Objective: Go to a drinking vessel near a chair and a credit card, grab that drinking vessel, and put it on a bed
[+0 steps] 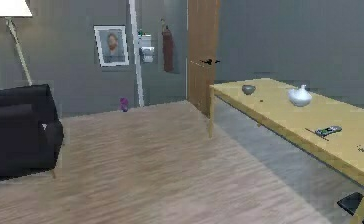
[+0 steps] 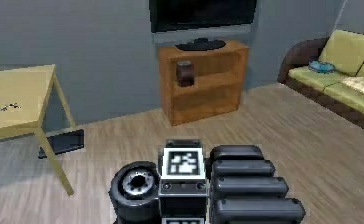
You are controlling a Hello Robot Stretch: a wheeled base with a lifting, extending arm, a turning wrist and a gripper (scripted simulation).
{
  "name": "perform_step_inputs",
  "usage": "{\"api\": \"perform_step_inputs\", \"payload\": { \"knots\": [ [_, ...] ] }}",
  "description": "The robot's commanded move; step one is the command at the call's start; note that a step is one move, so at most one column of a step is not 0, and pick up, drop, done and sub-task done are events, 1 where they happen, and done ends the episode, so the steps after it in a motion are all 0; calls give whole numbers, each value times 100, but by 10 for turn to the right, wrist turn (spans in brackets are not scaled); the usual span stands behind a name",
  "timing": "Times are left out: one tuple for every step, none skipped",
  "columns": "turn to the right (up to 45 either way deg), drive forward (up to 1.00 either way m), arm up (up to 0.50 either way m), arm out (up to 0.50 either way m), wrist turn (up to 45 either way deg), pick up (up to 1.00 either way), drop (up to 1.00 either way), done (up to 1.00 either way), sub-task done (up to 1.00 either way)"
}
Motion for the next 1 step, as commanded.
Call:
{"api": "perform_step_inputs", "payload": {
  "knots": [
    [0, 100, 0, 0, 0, 0, 0, 0, 0]
  ]
}}
